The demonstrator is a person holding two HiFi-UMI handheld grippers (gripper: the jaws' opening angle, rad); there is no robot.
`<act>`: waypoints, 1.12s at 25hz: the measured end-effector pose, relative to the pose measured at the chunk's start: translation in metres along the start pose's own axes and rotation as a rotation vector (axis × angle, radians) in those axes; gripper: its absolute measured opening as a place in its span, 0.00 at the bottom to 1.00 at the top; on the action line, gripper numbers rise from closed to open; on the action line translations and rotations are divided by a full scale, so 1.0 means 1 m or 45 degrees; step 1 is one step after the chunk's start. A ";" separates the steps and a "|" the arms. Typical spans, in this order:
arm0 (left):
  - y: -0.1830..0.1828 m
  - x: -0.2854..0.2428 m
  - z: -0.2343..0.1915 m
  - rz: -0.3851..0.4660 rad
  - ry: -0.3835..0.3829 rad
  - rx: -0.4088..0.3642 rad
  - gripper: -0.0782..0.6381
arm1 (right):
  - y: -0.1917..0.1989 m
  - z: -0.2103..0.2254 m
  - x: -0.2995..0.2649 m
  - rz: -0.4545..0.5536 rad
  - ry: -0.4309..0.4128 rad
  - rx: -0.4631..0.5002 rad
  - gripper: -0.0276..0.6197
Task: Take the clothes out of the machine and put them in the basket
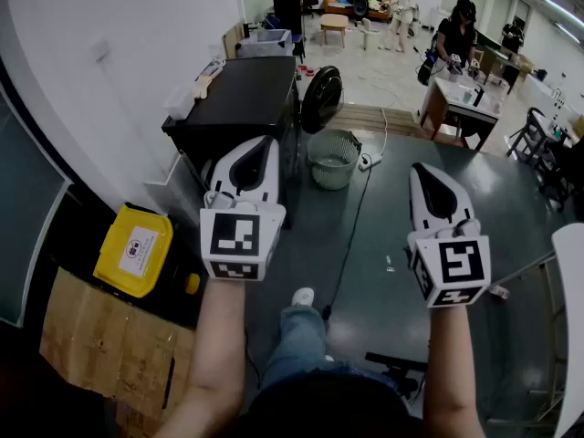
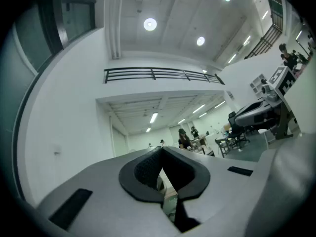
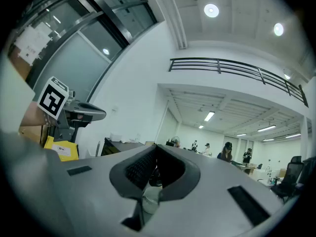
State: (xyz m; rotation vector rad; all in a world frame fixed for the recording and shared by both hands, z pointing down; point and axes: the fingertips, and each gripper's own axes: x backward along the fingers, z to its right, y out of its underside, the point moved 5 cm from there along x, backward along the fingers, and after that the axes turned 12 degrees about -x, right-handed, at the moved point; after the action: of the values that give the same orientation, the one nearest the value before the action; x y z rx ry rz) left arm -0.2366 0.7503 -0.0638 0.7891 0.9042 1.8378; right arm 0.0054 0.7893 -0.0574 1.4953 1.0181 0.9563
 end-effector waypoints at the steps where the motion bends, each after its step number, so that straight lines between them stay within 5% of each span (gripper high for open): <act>1: 0.000 -0.002 0.001 0.006 0.002 -0.009 0.11 | 0.000 0.001 0.000 0.007 0.006 0.000 0.05; 11: 0.017 -0.013 0.017 -0.036 0.052 0.021 0.11 | 0.029 0.015 0.012 0.011 -0.013 -0.177 0.05; 12: 0.020 -0.016 0.018 -0.052 0.071 0.038 0.15 | 0.031 0.016 0.010 0.005 -0.026 -0.191 0.26; 13: 0.024 -0.019 0.020 -0.069 0.093 0.058 0.39 | 0.032 0.016 0.006 -0.003 -0.037 -0.197 0.57; 14: 0.028 -0.024 0.021 -0.083 0.108 0.076 0.78 | 0.034 0.017 0.002 -0.011 -0.037 -0.197 0.70; 15: 0.031 -0.028 0.021 -0.090 0.106 0.084 0.86 | 0.036 0.017 -0.002 -0.020 -0.026 -0.192 0.77; 18: 0.038 -0.038 0.018 -0.097 0.101 0.087 0.89 | 0.042 0.017 -0.017 -0.068 0.013 -0.149 0.89; 23: 0.051 -0.071 0.003 -0.102 0.118 0.084 0.89 | 0.044 0.018 -0.056 -0.079 -0.020 -0.141 0.89; 28: 0.071 -0.117 -0.022 -0.083 0.122 0.107 0.89 | 0.045 0.040 -0.106 -0.044 0.077 -0.178 0.88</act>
State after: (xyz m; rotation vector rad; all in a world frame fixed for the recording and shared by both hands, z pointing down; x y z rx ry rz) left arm -0.2413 0.6156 -0.0325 0.7193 1.0622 1.8032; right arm 0.0142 0.6718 -0.0244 1.3368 0.9963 1.0323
